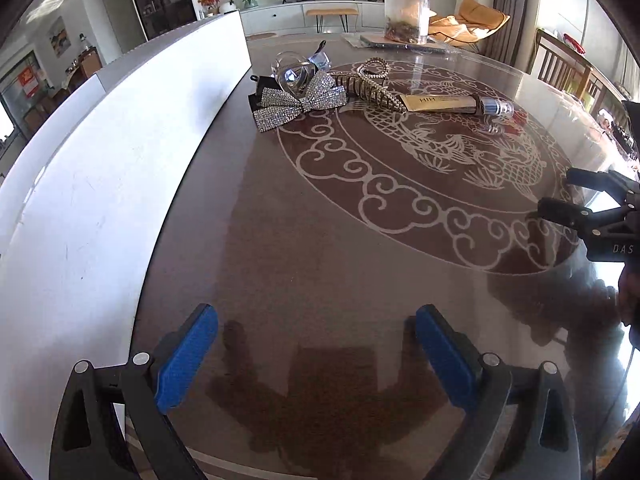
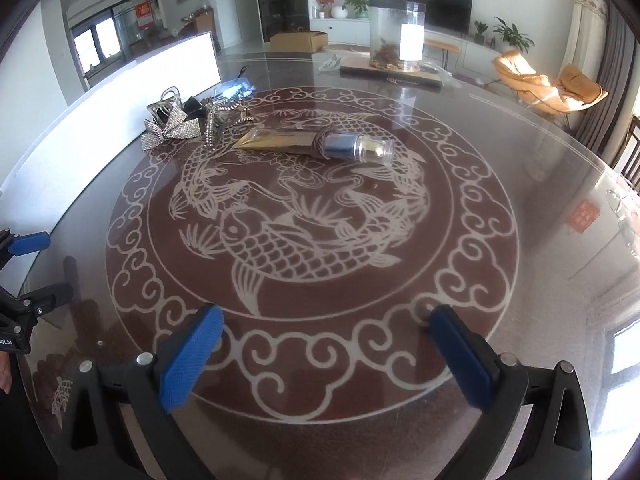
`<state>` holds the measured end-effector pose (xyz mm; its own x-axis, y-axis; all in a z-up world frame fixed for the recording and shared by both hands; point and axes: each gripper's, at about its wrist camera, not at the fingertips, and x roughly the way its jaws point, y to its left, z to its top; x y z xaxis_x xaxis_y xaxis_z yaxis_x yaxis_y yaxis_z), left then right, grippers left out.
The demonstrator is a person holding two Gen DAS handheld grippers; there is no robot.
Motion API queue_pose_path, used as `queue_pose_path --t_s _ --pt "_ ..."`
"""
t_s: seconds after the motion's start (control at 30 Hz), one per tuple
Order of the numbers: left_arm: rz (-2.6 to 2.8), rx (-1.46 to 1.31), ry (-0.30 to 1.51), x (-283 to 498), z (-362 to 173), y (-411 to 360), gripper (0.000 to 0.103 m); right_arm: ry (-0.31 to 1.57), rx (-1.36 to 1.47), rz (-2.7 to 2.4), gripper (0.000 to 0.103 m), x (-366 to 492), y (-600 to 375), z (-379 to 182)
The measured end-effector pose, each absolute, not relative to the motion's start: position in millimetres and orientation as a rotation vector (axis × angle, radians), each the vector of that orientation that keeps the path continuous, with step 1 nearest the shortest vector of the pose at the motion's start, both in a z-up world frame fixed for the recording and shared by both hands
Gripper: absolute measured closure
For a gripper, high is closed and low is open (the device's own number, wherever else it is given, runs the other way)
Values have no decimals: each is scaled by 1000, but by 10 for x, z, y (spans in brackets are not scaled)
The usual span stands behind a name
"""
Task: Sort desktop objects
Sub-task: 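Grasp the gold HIH tube with the right gripper, then grasp the clear claw clip with rhinestone bow with the left gripper while the right holds the tube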
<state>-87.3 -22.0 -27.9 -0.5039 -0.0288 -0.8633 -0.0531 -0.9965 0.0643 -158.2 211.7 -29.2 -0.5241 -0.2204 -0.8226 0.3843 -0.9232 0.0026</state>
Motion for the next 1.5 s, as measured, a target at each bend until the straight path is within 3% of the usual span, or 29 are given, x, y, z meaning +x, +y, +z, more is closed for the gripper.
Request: queue_pose_path --t_s 0.1,0.43,0.7,0.73,0.8,0.83,0.87,0.9,1.33,1.5 --pt "2716 -1523 35 -853 -322 -283 0 320 1250 -2395 0 -1832 2070 -297" --pt "2763 -1465 20 -811 -295 -289 0 442 1205 -2205 0 -2806 1745 -305" --pt "2763 -1466 20 -823 -286 -291 0 481 1310 -2141 0 -3002 1471 -304" --pt "2762 -1466 20 -823 -286 -291 0 483 1312 -2139 4 -2989 1466 -299" --pt "2762 -1466 21 -825 -288 -292 0 481 1274 -2135 28 -2917 1463 -255" --pt "2762 -1465 20 -820 -286 -292 0 479 1255 -2144 53 -2876 1464 -223" --pt "2762 -1465 21 -821 -286 -292 0 478 1258 -2152 66 -2842 1464 -206" --pt "2762 -1466 21 -822 -288 -292 0 473 1256 -2154 71 -2804 1464 -200" --pt "2762 -1466 20 -808 -282 -296 0 415 1180 -2361 73 -1652 1671 -229" --pt "2762 -1466 22 -810 -277 -297 0 306 1182 -2445 73 -1455 1734 -238"
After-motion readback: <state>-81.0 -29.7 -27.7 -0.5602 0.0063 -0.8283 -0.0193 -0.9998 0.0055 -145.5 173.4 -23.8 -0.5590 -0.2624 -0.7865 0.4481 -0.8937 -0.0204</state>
